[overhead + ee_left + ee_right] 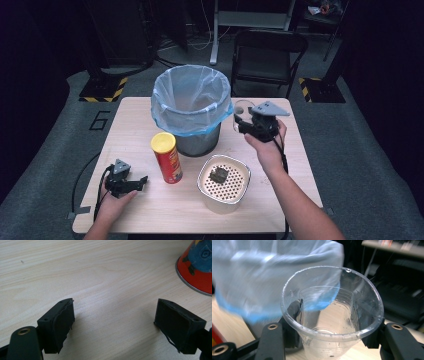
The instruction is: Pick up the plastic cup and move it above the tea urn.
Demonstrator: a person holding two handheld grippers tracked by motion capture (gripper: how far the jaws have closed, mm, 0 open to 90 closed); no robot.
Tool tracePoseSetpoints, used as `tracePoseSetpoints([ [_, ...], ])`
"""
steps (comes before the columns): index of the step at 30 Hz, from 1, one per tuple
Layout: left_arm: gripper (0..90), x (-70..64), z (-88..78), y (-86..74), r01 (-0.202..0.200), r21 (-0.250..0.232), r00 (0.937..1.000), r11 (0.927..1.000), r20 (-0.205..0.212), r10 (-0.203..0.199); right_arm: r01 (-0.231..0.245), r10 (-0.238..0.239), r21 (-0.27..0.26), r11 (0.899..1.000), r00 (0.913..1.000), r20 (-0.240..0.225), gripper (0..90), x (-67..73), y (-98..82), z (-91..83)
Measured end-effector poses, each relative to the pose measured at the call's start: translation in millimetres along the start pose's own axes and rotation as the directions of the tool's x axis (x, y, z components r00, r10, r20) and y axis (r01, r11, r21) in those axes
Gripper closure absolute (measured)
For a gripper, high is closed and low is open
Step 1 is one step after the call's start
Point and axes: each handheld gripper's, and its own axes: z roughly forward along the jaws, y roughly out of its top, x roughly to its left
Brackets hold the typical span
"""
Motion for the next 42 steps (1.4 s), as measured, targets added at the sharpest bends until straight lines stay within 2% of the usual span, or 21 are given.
tracePoseSetpoints([
  [1, 15.7, 0.1, 0.0, 0.0, -0.001, 0.0, 1.0, 1.0, 0.001, 0.001, -0.028, 0.028, 0.003, 1.0, 0.9995, 0.012, 43.2, -12.3, 5.6, 3.8],
  [3, 15.7, 0.2, 0.1, 0.2, -0.002, 0.001, 1.0, 1.0, 0.002, 0.002, -0.052, 0.052, -0.015, 0.999, 0.9986, -0.001, 43.1, -21.3, 11.0, 5.1],
  [4, 15.7, 0.2, 0.2, 0.2, -0.002, 0.001, 1.0, 1.0, 0.002, 0.002, -0.073, 0.073, -0.014, 0.997, 0.9974, -0.004, 43.1, -24.3, 13.5, 4.9],
  [7, 15.7, 0.5, -0.4, 0.5, -0.004, 0.009, 1.0, 0.9999, 0.006, 0.004, -0.085, 0.085, -0.022, 0.996, 0.9962, -0.016, 43.1, -29.0, 19.9, 3.4],
  [19, 15.7, 0.5, -0.4, 0.5, -0.004, 0.009, 1.0, 0.9999, 0.006, 0.004, -0.051, 0.05, -0.017, 0.999, 0.9984, -0.027, 43.1, -30.3, 42.7, -0.7],
  [25, 15.7, 0.6, -0.4, 0.6, -0.004, 0.009, 1.0, 0.9999, 0.007, 0.004, -0.031, 0.031, -0.004, 1.0, 0.9993, -0.023, 43.1, -26.7, 59.3, -7.0],
  [32, 15.7, 0.8, -0.1, 0.7, -0.006, 0.006, 1.0, 1.0, 0.007, 0.006, -0.011, 0.009, -0.041, 0.999, 0.9992, -0.04, 42.9, -18.5, 97.6, -21.9],
  [37, 15.6, 0.2, 0.7, 0.4, -0.004, -0.003, 1.0, 1.0, 0.002, 0.004, 0.001, -0.005, -0.055, 0.998, 0.9976, -0.068, 42.7, -5.5, 130.9, -22.5],
  [41, 15.4, 0.2, 0.8, 0.3, -0.004, -0.005, 1.0, 1.0, 0.002, 0.004, 0.021, -0.025, -0.054, 0.998, 0.996, -0.086, 42.7, 7.8, 149.7, -17.5],
  [42, 15.4, 0.6, -0.3, 0.8, -0.008, 0.009, 0.9999, 0.9999, 0.008, 0.008, 0.022, -0.027, -0.059, 0.998, 0.9953, -0.093, 42.6, 11.0, 152.8, -15.9],
])
